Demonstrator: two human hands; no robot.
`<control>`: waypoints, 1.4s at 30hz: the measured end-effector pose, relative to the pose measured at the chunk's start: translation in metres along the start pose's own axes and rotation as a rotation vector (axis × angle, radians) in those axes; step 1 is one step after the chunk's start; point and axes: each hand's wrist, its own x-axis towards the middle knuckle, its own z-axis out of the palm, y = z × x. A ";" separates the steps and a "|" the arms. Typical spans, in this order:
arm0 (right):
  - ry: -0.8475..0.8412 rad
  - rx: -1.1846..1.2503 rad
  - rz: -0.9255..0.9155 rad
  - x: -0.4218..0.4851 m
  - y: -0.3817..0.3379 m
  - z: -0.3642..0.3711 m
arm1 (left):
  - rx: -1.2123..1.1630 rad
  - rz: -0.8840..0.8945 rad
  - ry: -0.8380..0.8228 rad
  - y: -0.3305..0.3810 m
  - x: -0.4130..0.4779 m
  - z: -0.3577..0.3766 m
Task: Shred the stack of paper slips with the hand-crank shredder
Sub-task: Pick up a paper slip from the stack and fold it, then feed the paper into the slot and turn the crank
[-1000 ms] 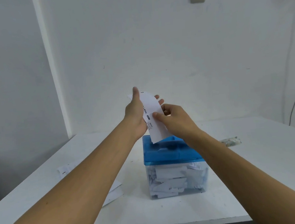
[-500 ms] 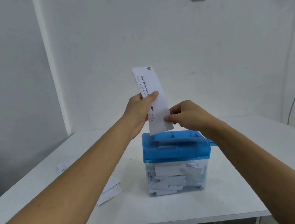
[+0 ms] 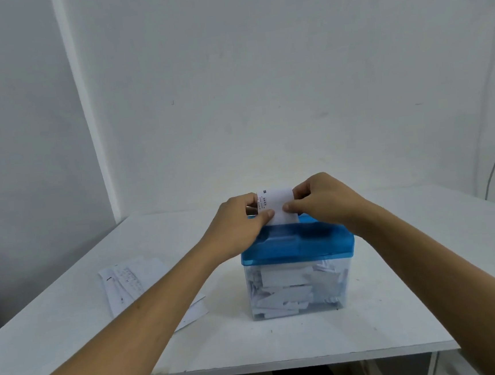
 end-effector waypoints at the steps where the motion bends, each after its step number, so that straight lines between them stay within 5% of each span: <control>1: 0.006 0.006 0.000 0.001 0.001 0.001 | 0.008 0.018 0.020 0.000 -0.001 0.000; 18: 0.042 -0.205 -0.070 0.000 0.006 0.006 | -0.054 -0.022 0.013 -0.006 -0.013 0.014; 27: 0.269 -0.575 -0.316 -0.089 0.048 -0.038 | -0.098 -0.021 0.043 -0.013 -0.022 0.021; 33: 0.457 -0.661 -0.611 -0.072 0.106 -0.023 | -0.115 -0.025 0.037 -0.015 -0.022 0.020; 42: 0.474 -0.586 -0.540 -0.042 0.098 -0.025 | -0.137 0.000 0.040 -0.014 -0.024 0.018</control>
